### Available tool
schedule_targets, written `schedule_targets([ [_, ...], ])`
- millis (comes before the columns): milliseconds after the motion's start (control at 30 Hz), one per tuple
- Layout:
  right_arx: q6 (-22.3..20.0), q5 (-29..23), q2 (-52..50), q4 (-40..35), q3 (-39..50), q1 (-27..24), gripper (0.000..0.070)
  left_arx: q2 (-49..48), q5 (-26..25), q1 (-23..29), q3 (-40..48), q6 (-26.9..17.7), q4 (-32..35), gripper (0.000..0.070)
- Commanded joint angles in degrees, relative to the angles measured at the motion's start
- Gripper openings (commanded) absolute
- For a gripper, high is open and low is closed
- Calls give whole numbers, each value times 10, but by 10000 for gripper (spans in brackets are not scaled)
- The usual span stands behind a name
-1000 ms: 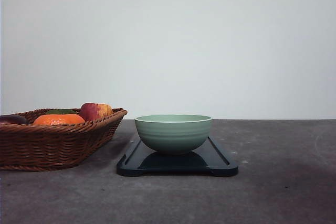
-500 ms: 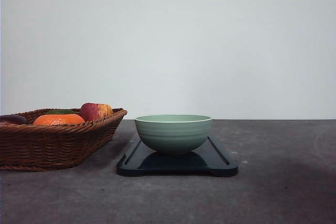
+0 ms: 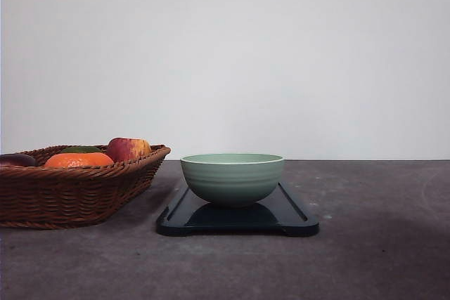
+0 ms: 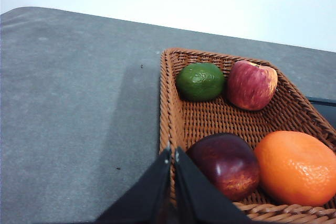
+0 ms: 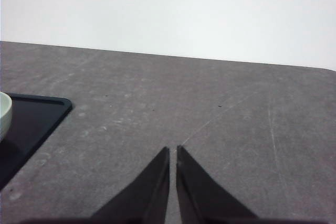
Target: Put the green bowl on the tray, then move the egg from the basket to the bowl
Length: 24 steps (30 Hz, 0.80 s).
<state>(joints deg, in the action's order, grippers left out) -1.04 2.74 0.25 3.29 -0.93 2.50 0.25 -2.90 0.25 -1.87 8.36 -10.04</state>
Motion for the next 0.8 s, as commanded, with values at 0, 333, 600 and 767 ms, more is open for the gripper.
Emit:
schedule_targets([
  [0,8,-2,0,-7,3,0,15,-1,2,1,11,-3,9,0],
  [333,8,-2,0,-7,3,0,15,-1,2,1,11,-3,9,0],
  [600,8,-2,0,-7,3,0,15,-1,2,1,11,-3,9,0],
  [767,8,-2,0,-7,3,0,15,-1,2,1,11,-3,9,0],
])
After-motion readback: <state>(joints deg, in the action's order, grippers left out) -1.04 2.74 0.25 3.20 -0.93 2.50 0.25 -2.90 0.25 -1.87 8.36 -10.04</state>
